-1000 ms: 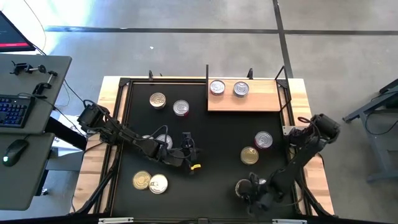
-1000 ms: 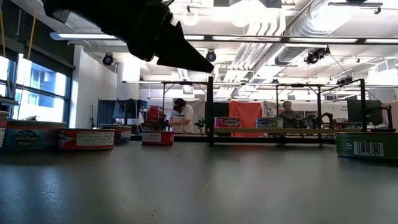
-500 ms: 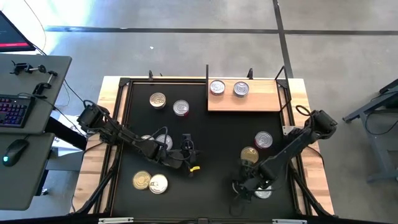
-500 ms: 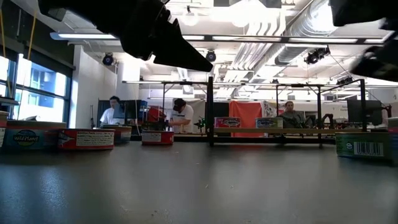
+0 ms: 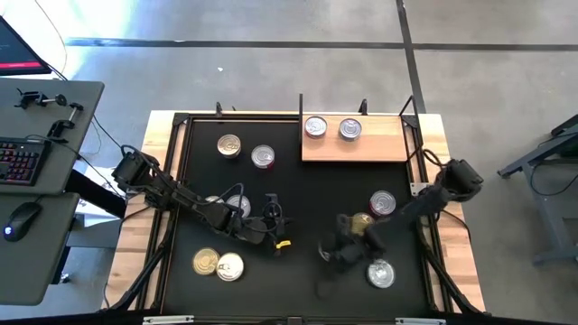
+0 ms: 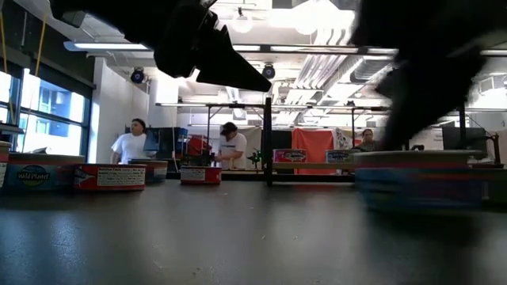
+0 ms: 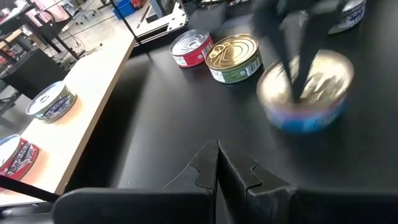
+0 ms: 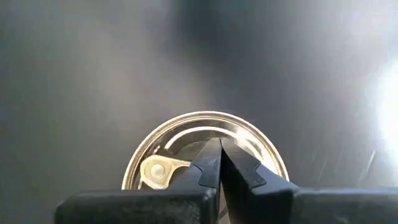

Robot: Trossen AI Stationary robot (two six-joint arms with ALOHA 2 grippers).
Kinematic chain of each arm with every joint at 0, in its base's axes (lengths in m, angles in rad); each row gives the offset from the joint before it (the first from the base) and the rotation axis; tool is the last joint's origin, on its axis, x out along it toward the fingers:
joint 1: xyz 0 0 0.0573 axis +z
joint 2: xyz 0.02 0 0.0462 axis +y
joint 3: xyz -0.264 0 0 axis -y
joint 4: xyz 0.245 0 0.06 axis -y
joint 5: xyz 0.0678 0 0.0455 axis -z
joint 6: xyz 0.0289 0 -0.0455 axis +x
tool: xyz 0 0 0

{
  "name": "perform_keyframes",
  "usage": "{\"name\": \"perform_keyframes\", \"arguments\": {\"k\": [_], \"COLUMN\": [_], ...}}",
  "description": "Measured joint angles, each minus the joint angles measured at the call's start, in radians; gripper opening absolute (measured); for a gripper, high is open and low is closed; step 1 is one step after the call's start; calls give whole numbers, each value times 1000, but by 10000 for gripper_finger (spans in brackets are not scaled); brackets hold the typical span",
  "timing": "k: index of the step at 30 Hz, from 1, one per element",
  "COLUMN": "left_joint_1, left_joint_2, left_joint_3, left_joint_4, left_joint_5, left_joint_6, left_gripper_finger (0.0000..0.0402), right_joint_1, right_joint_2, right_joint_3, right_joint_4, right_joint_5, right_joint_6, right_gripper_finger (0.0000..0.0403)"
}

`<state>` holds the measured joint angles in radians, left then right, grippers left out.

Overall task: Stack canned seafood by type on shelf
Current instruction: Put the blue tuna can on the shelf

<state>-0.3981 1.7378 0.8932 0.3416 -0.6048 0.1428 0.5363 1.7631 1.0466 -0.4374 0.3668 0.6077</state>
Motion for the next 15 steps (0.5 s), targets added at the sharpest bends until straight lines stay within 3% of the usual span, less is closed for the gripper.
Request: {"name": "perform_keyframes", "arguments": {"k": [4,8,10,15], "left_joint_1": [2,20,33,70], "left_joint_2": [0,0,0,0], "left_joint_3": [0,0,0,0], "left_joint_4": [-5,-15,-22,-50], "left_joint_5": [0,48,140,401], "left_joint_6": [11,40,56,146], "left_gripper_finger": [0,0,0,5], "right_joint_1": [-98,-121,-104,-9], "right_joint_2": [4,-48,-79,-171], "right_joint_3": [-2,24,24,17], "right_joint_4": [197,204,154,-19], "right_joint_5": [6,121,149,181], "right_joint_6": [-319,-429,-412,-193], "right_gripper_finger": [0,0,0,0]}}
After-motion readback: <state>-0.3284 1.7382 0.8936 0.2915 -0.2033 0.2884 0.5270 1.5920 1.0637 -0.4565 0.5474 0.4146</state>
